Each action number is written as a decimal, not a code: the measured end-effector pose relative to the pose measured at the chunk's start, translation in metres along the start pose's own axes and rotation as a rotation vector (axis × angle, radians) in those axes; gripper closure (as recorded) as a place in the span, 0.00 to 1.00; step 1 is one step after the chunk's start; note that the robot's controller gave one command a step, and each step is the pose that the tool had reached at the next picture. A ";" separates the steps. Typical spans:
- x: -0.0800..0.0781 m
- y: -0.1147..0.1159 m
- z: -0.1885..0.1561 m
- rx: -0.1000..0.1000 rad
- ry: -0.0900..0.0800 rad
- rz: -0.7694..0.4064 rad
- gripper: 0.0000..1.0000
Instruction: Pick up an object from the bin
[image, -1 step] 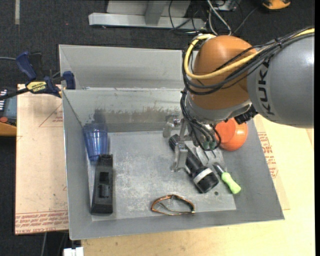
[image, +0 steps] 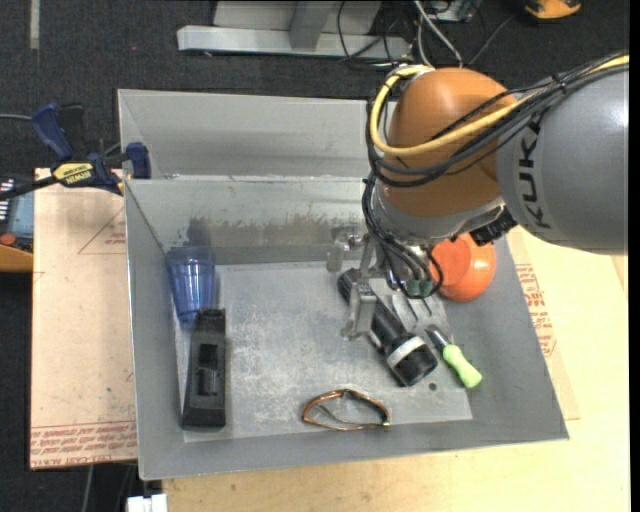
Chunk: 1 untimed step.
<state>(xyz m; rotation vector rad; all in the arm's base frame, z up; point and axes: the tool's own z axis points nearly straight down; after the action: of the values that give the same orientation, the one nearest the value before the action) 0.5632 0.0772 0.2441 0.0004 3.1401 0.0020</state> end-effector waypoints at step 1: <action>0.068 -0.043 0.145 -0.001 -0.002 -0.176 0.00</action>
Offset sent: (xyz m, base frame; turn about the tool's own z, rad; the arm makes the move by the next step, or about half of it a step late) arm -0.0832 -0.0472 -0.0841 -0.2283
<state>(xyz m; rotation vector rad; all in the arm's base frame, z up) 0.4955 0.0341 0.0991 -0.2751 3.1257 0.0027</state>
